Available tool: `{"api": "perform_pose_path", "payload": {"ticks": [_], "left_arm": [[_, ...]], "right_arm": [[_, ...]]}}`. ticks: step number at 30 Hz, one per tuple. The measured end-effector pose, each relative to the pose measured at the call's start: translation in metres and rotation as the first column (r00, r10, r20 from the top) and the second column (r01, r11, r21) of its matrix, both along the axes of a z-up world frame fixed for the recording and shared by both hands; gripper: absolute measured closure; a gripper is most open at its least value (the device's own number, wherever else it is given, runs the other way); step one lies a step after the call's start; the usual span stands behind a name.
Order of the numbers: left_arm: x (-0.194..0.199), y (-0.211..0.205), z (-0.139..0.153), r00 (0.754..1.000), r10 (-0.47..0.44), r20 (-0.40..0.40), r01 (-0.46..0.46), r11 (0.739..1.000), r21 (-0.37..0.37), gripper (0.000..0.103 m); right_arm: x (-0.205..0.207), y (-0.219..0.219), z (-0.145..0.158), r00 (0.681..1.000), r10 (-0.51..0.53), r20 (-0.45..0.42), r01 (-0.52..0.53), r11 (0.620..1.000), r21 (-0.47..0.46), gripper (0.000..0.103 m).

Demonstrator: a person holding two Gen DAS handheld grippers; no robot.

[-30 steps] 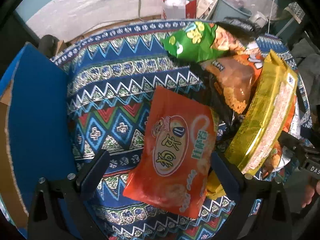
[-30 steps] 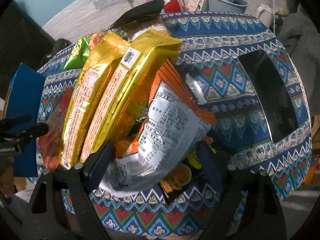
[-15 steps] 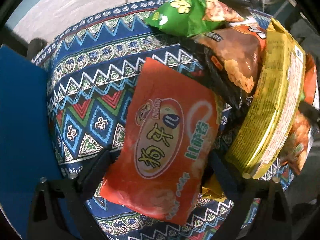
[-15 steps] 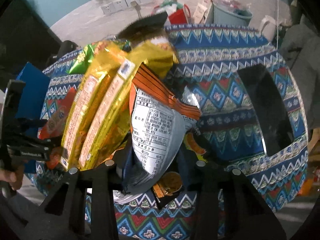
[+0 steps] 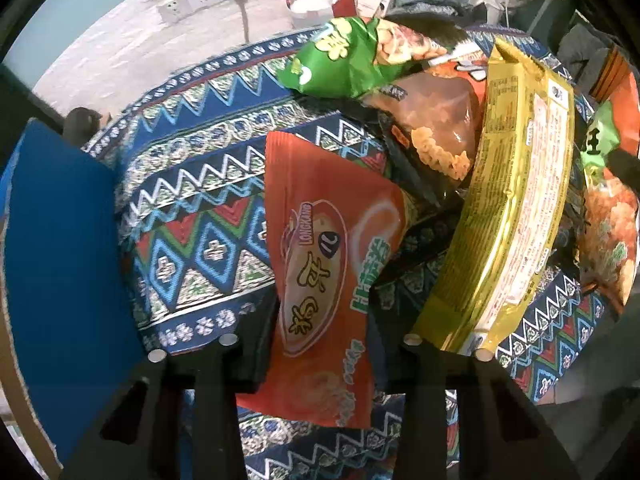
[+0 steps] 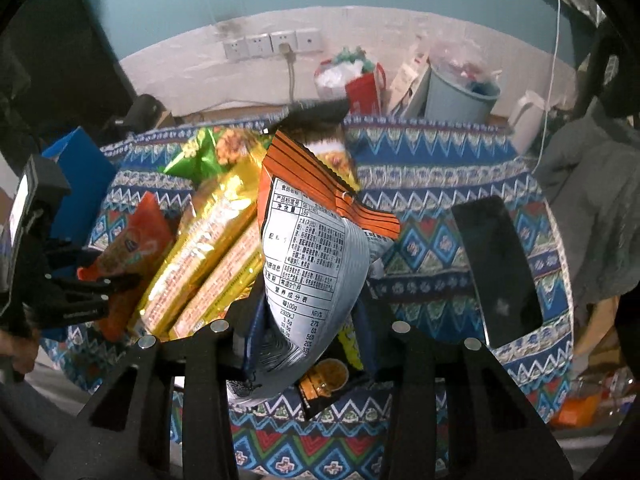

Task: Organize snacks
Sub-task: 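Close left tool on orange bag while right tool grasps white-and-orange bag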

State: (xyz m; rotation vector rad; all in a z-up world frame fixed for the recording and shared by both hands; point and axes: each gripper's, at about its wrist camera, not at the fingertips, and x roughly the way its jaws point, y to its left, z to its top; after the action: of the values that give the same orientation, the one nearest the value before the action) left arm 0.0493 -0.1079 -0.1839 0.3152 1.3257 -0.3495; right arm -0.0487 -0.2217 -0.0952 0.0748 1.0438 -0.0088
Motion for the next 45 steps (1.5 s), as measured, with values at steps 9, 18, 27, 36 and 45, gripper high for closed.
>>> {"api": "perform_pose_path", "payload": {"ticks": [9, 18, 27, 36, 45], "left_arm": [[-0.024, 0.021, 0.047, 0.996, 0.031, 0.086, -0.028, 0.999, -0.040, 0.068], [-0.040, 0.054, 0.119, 0.980, 0.077, 0.182, -0.059, 0.993, -0.105, 0.068], [-0.033, 0.098, 0.144, 0.959, 0.144, 0.243, -0.107, 0.981, -0.162, 0.068], [-0.029, 0.148, 0.154, 0.933, 0.245, 0.263, -0.197, 0.961, -0.195, 0.068], [-0.031, 0.199, 0.155, 0.900, 0.339, 0.274, -0.288, 0.934, -0.212, 0.068]], "right_arm": [[0.001, 0.015, 0.027, 0.996, 0.049, 0.080, -0.045, 0.997, -0.056, 0.065], [0.013, 0.042, 0.053, 0.979, 0.136, 0.150, -0.122, 0.987, -0.101, 0.065], [0.026, 0.084, 0.073, 0.956, 0.225, 0.188, -0.214, 0.974, -0.075, 0.065], [0.038, 0.135, 0.081, 0.932, 0.304, 0.200, -0.301, 0.952, -0.046, 0.065], [0.051, 0.191, 0.092, 0.899, 0.373, 0.230, -0.378, 0.925, -0.025, 0.065]]}}
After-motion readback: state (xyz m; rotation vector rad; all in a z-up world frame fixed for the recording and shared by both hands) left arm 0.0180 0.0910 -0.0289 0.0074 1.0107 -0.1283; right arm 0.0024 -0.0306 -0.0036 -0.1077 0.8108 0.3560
